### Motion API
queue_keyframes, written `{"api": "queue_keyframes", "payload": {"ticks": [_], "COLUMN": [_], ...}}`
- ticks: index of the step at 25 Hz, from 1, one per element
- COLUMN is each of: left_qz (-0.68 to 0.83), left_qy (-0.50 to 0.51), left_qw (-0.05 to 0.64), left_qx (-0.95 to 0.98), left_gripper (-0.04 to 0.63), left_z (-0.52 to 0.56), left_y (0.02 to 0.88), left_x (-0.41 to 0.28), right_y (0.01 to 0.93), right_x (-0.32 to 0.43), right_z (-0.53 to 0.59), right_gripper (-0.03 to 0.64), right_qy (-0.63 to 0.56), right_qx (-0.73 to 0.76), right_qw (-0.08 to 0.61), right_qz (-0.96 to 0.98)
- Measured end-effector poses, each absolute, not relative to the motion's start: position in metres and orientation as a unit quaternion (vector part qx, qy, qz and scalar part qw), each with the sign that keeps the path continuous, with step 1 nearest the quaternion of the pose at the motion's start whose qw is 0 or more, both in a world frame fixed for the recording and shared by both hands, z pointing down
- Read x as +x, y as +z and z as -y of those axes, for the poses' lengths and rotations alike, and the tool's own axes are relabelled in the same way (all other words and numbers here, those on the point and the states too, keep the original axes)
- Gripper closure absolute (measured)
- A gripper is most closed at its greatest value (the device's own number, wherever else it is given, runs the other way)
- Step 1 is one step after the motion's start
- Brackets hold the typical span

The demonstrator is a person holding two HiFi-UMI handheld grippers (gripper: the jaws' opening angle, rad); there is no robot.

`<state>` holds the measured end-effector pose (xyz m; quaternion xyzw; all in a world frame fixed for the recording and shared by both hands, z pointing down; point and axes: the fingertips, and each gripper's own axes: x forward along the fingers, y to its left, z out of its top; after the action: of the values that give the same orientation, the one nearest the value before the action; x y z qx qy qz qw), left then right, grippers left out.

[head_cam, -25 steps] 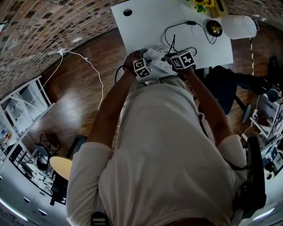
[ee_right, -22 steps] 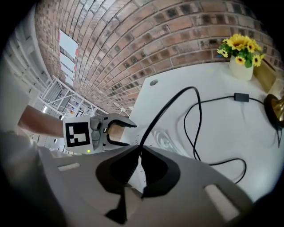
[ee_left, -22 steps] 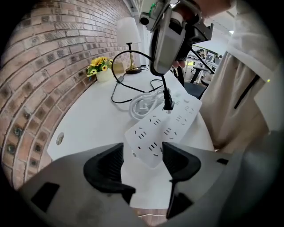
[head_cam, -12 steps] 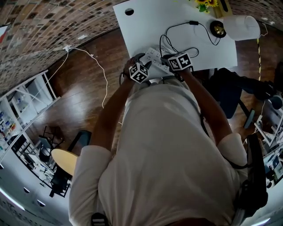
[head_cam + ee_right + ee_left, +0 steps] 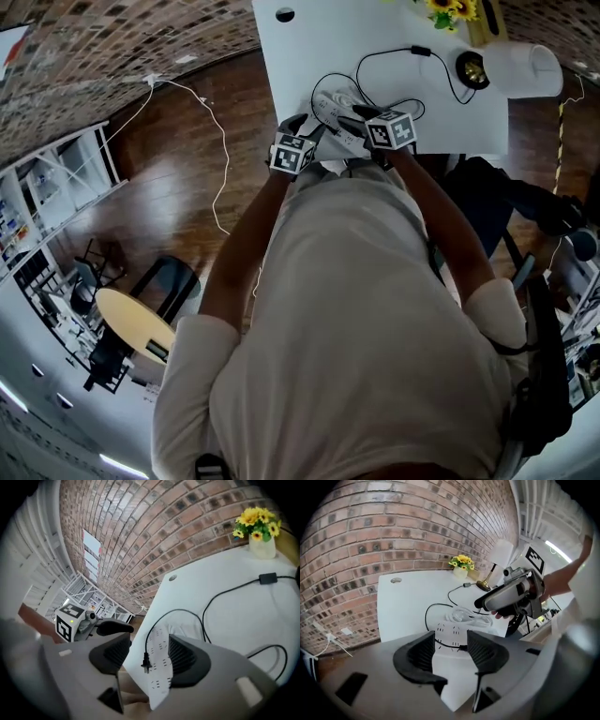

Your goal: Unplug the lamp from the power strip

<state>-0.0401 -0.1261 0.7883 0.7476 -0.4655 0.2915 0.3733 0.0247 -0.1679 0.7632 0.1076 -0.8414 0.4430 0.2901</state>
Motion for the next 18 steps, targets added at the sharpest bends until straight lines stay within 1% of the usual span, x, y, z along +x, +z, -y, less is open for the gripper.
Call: {"api": "queue_keyframes", "payload": {"ticks": [4,6,10,13,18], "left_qz": [0.493,0.513,0.548,0.544,0.544], "left_qy": [0.238,0.206,0.151,0.122,0.088], "left_qw": [0.397,0.409,0.412,0.396,0.371], "left_qx": [0.737,0.726,0.712,0.729,0.748], "left_gripper": [0.374,0.398,0.434,0.440,0.462], "left_z": [0.122,0.121,0.119,0.120,0.132], "left_y": [0.772,0.761,0.736,0.712,0.679], "left_x": [-0.038,-0.042,-0.052,-0.052,-0.048], "right_y": [0.741,0.730,0.719,0.722,0.746], "right_x": [0.033,0.040,0.058,0.071,0.094], "right_z": [0.187,0.195,0.205,0.204,0.194], "right_gripper": [0.428,0.465,0.483,0.488,0.503], "right_qy": [0.422,0.408,0.390,0.376,0.346], "right_qx": [0.129,0.135,0.142,0.142,0.135], "right_qw": [0.241,0.225,0.209,0.227,0.285], "right_qz": [0.865,0.875,0.885,0.887,0.884]}}
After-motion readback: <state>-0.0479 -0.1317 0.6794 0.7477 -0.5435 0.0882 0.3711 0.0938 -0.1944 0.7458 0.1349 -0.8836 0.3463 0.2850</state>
